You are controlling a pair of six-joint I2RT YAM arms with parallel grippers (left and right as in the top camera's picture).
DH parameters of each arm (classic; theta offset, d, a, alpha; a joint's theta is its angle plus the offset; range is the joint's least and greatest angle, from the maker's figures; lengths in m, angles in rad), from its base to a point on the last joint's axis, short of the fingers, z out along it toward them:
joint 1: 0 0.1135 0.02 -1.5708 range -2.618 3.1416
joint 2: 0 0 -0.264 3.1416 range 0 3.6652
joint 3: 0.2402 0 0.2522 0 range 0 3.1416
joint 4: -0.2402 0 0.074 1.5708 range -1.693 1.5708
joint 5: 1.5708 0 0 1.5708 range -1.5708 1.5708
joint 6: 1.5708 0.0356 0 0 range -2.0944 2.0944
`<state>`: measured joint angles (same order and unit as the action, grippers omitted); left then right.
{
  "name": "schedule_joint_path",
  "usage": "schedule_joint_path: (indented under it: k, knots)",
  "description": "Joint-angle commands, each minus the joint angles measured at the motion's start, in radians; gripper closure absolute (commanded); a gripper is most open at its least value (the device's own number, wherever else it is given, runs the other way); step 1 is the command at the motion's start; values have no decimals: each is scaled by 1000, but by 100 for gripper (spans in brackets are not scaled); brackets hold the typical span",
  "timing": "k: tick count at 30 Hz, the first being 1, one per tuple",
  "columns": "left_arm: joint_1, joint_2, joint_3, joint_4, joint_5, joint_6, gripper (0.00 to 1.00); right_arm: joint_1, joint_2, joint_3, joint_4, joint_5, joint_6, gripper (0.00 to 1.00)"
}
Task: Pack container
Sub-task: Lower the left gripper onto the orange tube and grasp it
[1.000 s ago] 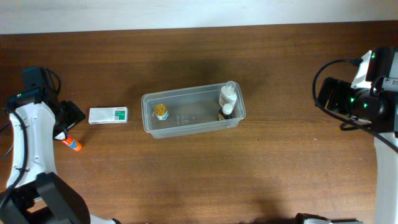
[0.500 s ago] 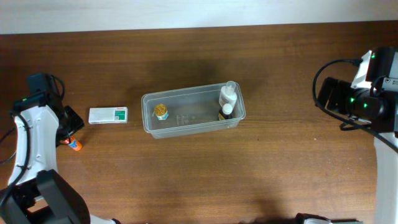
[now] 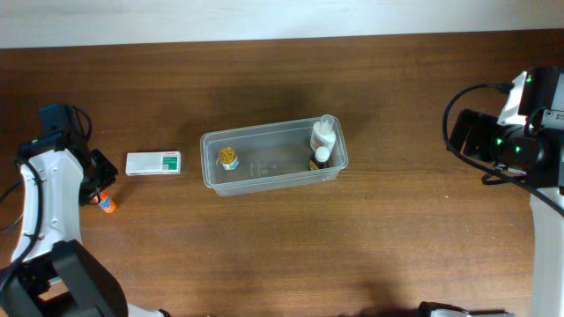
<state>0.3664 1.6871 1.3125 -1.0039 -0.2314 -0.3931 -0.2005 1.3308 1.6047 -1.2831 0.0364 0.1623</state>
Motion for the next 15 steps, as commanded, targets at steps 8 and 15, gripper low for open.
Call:
schedule_joint_path:
  k: [8, 15]
  knots:
    - [5, 9, -8, 10, 45, -3, 88, -7, 1, 17, 0, -2, 11, 1]
    - [5, 9, -3, 32, 94, -2, 88, -7, 1, 17, 0, -2, 11, 2]
